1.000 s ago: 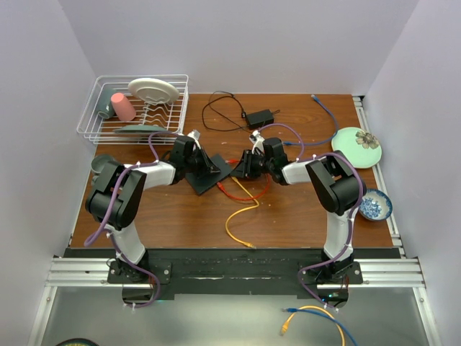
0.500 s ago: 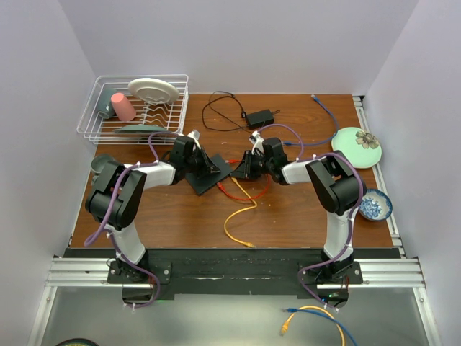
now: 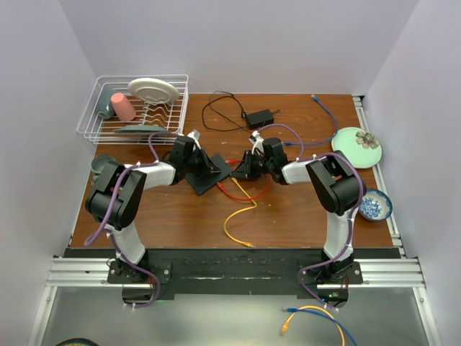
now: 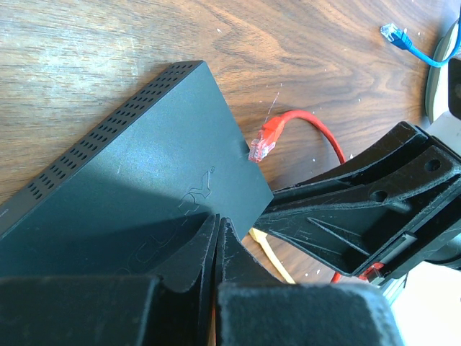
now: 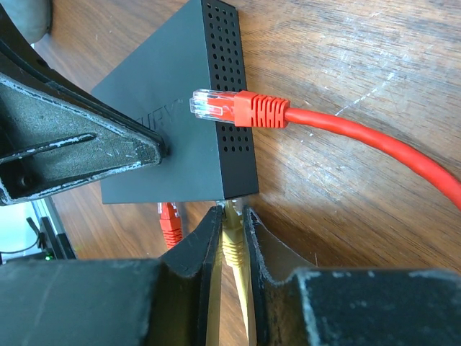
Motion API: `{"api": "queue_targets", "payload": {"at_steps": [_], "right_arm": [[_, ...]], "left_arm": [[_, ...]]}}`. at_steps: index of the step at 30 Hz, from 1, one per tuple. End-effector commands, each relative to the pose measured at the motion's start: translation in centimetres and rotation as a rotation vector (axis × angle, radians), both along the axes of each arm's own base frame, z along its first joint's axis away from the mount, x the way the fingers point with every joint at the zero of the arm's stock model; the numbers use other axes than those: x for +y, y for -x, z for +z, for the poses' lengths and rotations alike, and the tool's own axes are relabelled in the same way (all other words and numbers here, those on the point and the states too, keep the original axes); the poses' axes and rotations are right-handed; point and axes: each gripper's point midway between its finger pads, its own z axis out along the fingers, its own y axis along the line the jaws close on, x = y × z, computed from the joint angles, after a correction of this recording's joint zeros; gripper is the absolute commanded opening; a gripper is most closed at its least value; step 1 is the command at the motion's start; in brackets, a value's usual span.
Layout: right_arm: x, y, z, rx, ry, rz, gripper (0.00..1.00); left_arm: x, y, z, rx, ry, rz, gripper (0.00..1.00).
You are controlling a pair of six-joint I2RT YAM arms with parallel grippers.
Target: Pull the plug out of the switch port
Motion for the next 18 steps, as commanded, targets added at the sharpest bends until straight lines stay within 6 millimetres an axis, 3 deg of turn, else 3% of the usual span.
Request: {"api": "queue_targets", "payload": {"at_steps": [1, 11, 15, 18], "right_arm": [[-1.8, 1.9, -2.5, 0.077, 0.107, -0.022, 0.0], [-3.0, 3.7, -2.6, 0.096, 0.145, -0.025, 0.0], [-3.0, 3.0, -1.1, 0.057, 0.129, -0.051, 0.0], [-2.6, 1.5, 2.7, -0.013, 0.101, -0.076, 0.0]], "left_arm": [[1.0, 2.4, -3.7, 0.125, -0.071, 0.008, 0.0], [0.7, 2.1, -4.0, 0.135, -0.063, 0.017, 0.0], [0.7, 1.9, -3.8, 0.129, -0.062, 0.022, 0.0], [0.7, 1.7, -3.6, 0.124, -0.062, 0.022, 0.0]]}}
